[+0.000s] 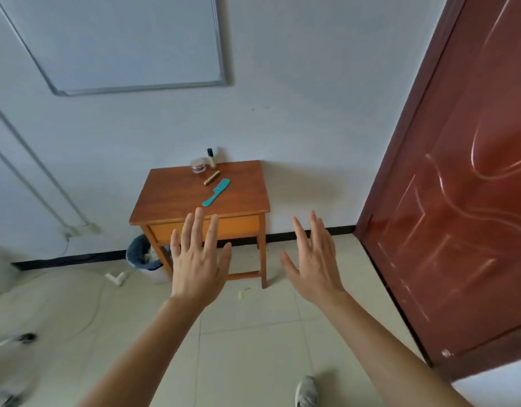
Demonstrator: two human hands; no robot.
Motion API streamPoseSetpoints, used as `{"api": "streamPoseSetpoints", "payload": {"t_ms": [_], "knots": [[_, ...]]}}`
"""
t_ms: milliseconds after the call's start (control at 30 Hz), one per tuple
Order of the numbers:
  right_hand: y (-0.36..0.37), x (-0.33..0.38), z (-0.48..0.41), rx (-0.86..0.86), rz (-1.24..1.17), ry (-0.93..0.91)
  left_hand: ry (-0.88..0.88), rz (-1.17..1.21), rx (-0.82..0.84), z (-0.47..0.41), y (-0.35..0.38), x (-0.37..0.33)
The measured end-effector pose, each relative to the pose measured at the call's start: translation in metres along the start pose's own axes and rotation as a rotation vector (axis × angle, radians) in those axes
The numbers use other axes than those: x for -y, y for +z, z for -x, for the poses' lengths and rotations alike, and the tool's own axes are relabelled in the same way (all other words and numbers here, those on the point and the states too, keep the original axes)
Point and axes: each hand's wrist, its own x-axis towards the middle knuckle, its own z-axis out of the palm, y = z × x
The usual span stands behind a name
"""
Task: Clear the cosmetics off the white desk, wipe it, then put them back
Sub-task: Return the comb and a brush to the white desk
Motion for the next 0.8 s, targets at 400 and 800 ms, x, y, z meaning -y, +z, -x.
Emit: {"api": "streamPoseSetpoints", "payload": {"t_ms": [400, 800], "knots": [[0.124, -0.035, -0.271, 0.224, -0.078, 0.06, -0.181, -0.157, 0.293, -0.219, 0.097, 0.088], [0.217, 0.019, -0.439, 0.474, -0.114, -0.008, -0.347, -0.176, 0.397, -0.36, 0.16, 0.188]]}}
